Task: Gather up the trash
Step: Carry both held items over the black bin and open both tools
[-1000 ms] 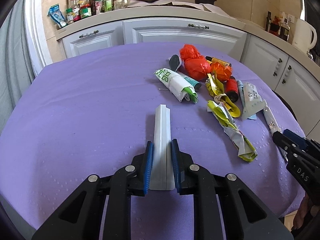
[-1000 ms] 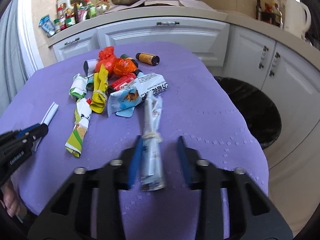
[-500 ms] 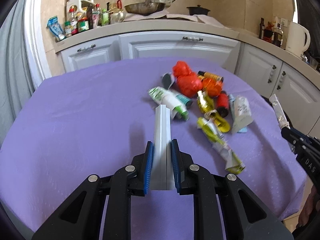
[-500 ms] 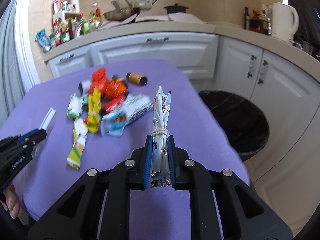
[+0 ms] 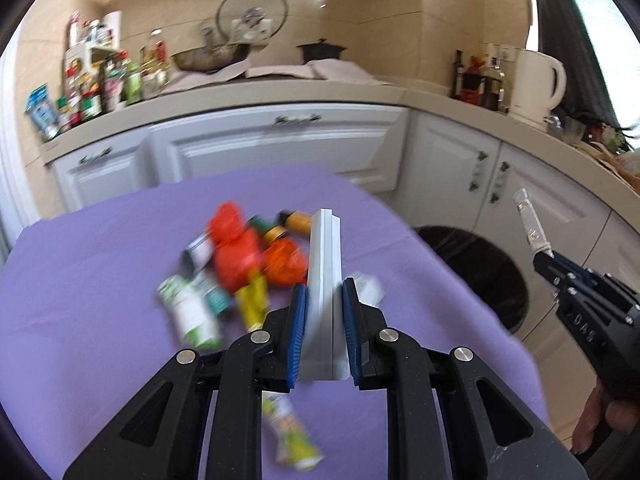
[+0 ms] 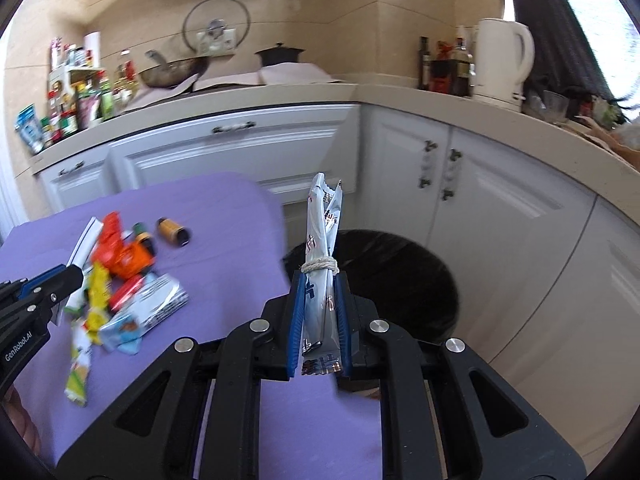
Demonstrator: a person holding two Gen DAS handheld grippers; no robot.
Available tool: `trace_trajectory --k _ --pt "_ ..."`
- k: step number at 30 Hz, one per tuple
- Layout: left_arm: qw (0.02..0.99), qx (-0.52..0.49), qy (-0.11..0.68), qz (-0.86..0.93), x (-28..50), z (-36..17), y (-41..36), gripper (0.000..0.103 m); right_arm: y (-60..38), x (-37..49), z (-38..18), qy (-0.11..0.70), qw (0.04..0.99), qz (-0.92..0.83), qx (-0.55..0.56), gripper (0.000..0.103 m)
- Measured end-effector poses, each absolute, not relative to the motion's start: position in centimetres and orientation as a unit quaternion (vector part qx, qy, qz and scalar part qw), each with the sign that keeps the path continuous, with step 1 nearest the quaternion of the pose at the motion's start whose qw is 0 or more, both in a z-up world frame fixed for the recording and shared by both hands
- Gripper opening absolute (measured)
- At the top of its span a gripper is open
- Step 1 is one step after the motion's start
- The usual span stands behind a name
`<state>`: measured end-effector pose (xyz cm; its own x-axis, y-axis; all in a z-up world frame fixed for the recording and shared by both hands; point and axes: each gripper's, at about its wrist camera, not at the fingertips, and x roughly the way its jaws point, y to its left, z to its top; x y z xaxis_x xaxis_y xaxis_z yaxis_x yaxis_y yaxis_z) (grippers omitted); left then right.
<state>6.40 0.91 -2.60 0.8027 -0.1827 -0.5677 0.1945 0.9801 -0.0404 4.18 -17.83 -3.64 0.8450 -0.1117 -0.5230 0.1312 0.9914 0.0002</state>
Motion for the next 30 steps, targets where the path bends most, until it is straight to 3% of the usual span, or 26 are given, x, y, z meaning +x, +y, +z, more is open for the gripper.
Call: trace_trajectory --k 30 --pt "0.920 0.082 0.355 -0.143 17.2 -6.9 -15.5 0.020 -29.3 12.4 -8.5 0.303 0.944 -0.113 0.069 0.016"
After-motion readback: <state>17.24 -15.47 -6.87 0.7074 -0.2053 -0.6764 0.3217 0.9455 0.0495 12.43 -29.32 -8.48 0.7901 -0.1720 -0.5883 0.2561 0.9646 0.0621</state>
